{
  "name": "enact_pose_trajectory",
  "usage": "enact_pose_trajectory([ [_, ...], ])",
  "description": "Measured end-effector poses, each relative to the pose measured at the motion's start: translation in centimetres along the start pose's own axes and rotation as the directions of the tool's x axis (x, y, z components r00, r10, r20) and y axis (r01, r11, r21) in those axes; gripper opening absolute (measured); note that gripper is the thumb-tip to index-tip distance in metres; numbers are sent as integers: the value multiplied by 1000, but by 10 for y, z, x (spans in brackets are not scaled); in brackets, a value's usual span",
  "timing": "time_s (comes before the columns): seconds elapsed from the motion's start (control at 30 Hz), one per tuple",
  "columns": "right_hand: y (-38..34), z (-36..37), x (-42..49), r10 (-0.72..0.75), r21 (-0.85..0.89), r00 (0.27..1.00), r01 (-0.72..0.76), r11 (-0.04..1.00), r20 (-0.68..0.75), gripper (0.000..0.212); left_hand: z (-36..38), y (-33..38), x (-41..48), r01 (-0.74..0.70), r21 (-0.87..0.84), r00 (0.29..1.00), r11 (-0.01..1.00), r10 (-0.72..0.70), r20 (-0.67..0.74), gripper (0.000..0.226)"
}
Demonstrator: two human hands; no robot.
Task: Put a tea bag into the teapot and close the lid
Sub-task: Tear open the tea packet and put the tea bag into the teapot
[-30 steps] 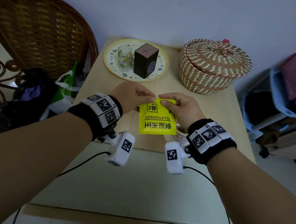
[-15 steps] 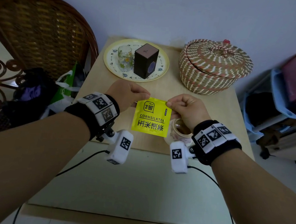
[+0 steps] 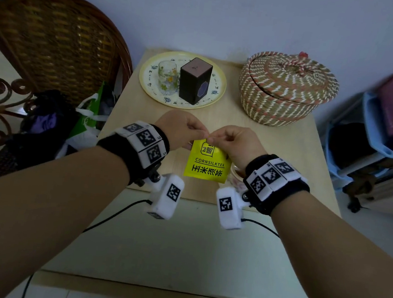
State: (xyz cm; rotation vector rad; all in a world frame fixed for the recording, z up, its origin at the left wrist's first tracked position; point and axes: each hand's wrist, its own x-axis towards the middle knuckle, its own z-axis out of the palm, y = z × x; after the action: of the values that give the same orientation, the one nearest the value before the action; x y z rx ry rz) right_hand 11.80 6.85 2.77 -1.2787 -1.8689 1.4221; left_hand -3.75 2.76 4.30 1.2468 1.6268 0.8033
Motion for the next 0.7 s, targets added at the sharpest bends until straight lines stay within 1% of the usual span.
enact_pose_trajectory([
  [0.13, 2, 1, -2, -25, 4, 999, 25, 1000, -31, 16, -1, 6, -1, 63, -45, 998, 997, -64, -2, 7],
  [0.27, 3, 2, -1, -30, -8, 998, 29, 1000, -56, 18, 1, 9, 1, 148, -58, 989, 987, -146, 29, 12],
  [0.33, 5, 2, -1, -49, -55, 997, 46, 997, -57, 19, 3, 13, -1, 186, -95, 982, 978, -183, 39, 12],
  [0.43, 6, 4, 0, -134, -174, 985, 114, 978, -111, 14, 10, 15, 3, 235, -186, 970, 954, -242, -14, 12],
  [0.5, 5, 7, 2, -200, -236, 969, 163, 958, -143, 3, 7, 16, 1, 266, -146, 958, 953, -278, -66, 26],
  [0.53, 4, 9, 2, -222, -268, 963, 175, 947, -155, 3, 6, 20, -1, 289, -40, 955, 956, -291, -49, 30],
  [0.57, 4, 9, 3, -219, -274, 962, 168, 947, -166, 3, 6, 16, -1, 228, 90, 973, 970, -223, -56, 27],
  [0.6, 4, 10, 4, -184, -243, 967, 139, 960, -175, 2, 6, 14, 0, 228, 37, 971, 973, -225, -86, 19],
  [0.63, 4, 10, 4, -134, -191, 976, 100, 976, -172, 4, 6, 12, 1, 225, -1, 967, 974, -223, -121, 16],
  [0.67, 3, 9, 4, -86, -149, 984, 63, 987, -153, 10, 6, 7, 4, 216, 25, 966, 976, -209, -154, 20],
  [0.7, 3, 8, 4, -44, -114, 992, 31, 993, -118, 13, 6, 5, 5, 193, 98, 969, 976, -174, -177, 24],
])
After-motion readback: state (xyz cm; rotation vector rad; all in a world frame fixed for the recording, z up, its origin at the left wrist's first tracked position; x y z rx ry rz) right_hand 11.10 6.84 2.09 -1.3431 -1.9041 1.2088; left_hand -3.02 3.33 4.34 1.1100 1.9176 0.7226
